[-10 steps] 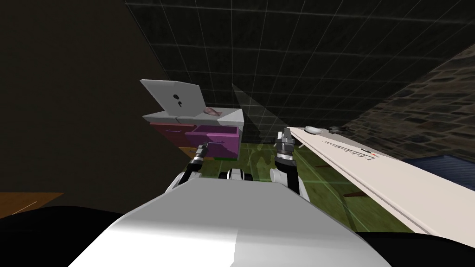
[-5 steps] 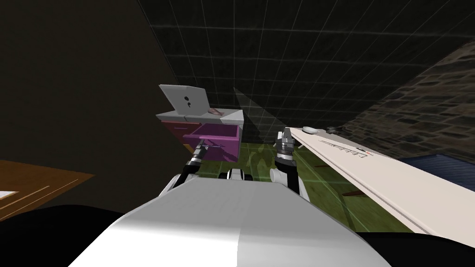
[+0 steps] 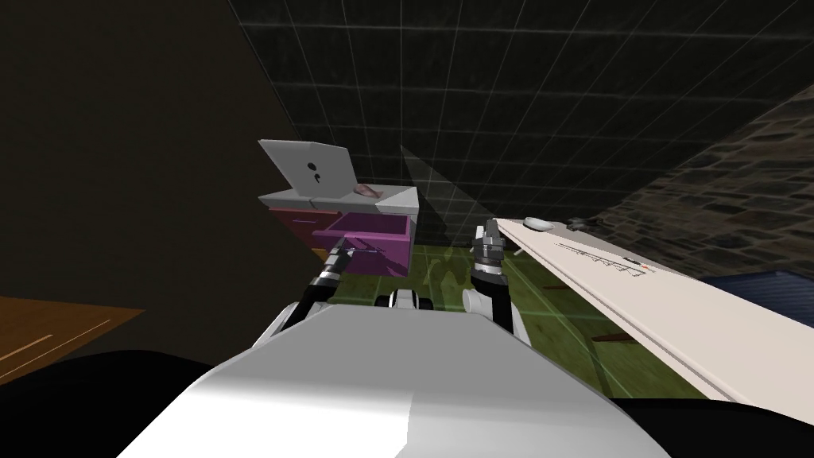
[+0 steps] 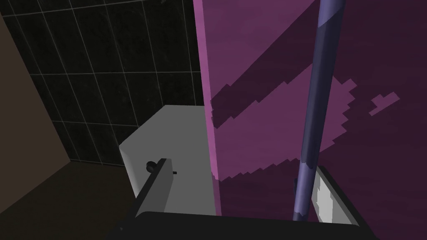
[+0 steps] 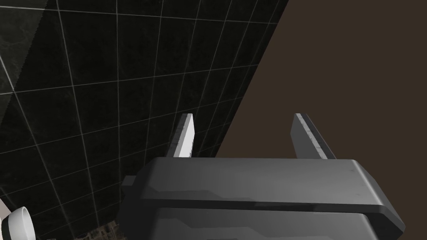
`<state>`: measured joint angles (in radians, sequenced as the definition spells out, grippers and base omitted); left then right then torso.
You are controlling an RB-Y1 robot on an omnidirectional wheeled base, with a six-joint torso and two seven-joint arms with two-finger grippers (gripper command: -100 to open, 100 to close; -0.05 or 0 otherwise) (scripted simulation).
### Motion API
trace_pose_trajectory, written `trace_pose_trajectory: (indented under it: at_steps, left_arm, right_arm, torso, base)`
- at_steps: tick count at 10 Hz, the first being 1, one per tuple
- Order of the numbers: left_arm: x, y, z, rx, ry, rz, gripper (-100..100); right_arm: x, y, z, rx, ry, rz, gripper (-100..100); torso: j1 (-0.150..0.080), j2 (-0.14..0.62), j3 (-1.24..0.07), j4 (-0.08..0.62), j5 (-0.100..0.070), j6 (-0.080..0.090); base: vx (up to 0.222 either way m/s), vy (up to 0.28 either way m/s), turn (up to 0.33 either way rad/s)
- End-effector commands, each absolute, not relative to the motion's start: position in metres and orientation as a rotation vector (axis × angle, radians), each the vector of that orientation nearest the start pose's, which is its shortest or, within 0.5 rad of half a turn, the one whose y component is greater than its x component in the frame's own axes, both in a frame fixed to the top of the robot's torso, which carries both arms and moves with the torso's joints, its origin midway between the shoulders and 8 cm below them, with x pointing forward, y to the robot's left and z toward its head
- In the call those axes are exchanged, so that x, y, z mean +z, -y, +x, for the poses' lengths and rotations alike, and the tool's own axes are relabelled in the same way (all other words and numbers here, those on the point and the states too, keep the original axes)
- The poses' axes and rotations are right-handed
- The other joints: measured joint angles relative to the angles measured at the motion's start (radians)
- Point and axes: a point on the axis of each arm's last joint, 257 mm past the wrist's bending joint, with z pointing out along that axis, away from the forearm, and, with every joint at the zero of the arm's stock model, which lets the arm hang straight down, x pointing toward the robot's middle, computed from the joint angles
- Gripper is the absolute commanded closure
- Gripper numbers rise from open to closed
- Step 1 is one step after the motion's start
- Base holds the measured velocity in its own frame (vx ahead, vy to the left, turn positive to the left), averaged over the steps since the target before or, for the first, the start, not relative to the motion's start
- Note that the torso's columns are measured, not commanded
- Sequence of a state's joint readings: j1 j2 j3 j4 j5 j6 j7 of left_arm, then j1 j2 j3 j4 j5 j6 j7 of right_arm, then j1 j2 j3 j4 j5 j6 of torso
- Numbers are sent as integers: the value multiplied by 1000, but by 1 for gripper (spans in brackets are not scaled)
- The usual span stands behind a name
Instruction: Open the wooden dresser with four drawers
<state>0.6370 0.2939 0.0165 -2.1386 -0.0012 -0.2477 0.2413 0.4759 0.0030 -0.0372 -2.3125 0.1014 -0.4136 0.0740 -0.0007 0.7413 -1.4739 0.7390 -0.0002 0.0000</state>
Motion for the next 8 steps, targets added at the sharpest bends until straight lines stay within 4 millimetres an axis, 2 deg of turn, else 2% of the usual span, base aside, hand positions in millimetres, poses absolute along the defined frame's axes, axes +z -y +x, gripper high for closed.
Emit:
trace_pose_trajectory:
  at_steps: [1, 2, 3, 8]
  left_arm:
    - [-132, -310, 359, -1243, -1116, -1014, -100]
    - [-140, -311, 361, -1236, -1123, -1026, -100]
    - [-141, -311, 360, -1235, -1125, -1030, 0]
    - [-145, -312, 360, -1229, -1130, -1040, 0]
  right_arm:
    - [30, 281, 353, 1128, -701, 592, 0]
    - [30, 281, 353, 1128, -701, 592, 0]
    - [30, 281, 353, 1128, -701, 592, 0]
    - [30, 281, 353, 1128, -701, 592, 0]
  torso:
    - [-1, 0, 0, 1, -1, 0]
    - [-2, 1, 0, 3, -3, -1]
    - [-1, 1, 0, 2, -2, 0]
    - [0, -3, -2, -1, 0, 0]
  base:
    - [24, -9, 5]
    - [14, -3, 2]
    - [0, 0, 0]
    - [0, 0, 0]
